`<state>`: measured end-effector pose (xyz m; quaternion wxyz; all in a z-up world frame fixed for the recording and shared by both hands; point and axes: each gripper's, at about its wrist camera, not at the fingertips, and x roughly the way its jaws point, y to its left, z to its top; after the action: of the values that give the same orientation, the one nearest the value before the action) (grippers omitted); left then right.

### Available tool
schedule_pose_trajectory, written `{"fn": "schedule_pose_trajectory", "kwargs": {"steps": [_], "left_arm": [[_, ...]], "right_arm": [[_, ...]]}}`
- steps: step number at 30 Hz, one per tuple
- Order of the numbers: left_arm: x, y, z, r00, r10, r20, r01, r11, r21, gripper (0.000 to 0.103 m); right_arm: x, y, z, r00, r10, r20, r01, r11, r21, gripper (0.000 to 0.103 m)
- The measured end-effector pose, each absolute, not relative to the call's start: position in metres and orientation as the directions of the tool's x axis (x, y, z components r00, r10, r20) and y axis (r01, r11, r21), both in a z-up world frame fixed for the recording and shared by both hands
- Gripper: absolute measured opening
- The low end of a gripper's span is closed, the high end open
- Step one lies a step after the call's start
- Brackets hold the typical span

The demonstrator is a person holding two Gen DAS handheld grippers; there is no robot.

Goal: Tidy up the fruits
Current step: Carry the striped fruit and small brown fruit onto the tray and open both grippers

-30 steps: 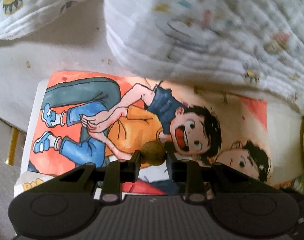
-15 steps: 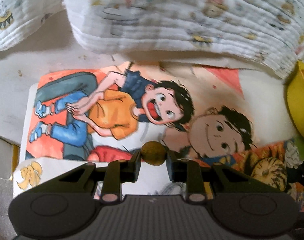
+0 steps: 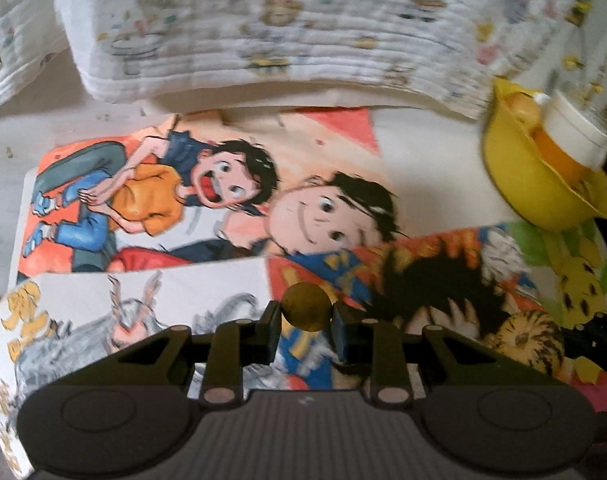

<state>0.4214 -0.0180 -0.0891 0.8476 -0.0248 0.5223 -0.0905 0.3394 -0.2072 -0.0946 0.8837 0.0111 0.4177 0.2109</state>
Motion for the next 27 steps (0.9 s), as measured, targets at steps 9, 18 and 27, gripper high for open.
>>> {"fn": "schedule_pose_trajectory", "kwargs": {"steps": [9, 18, 27], "left_arm": [[0.376, -0.043, -0.081, 0.425, -0.219, -0.878, 0.170, 0.972, -0.161, 0.030], [0.337, -0.054, -0.080, 0.408, -0.269, -0.873, 0.203, 0.959, -0.200, 0.030], [0.301, -0.055, -0.080, 0.405, -0.285, -0.869, 0.163, 0.957, -0.238, 0.030]], "right_arm": [[0.295, -0.230, -0.087, 0.568, 0.356, -0.742, -0.341, 0.922, 0.181, 0.056], [0.259, -0.241, -0.090, 0.538, 0.331, -0.775, -0.322, 0.931, 0.174, 0.056], [0.242, -0.245, -0.096, 0.500, 0.315, -0.807, -0.290, 0.939, 0.186, 0.057]]}}
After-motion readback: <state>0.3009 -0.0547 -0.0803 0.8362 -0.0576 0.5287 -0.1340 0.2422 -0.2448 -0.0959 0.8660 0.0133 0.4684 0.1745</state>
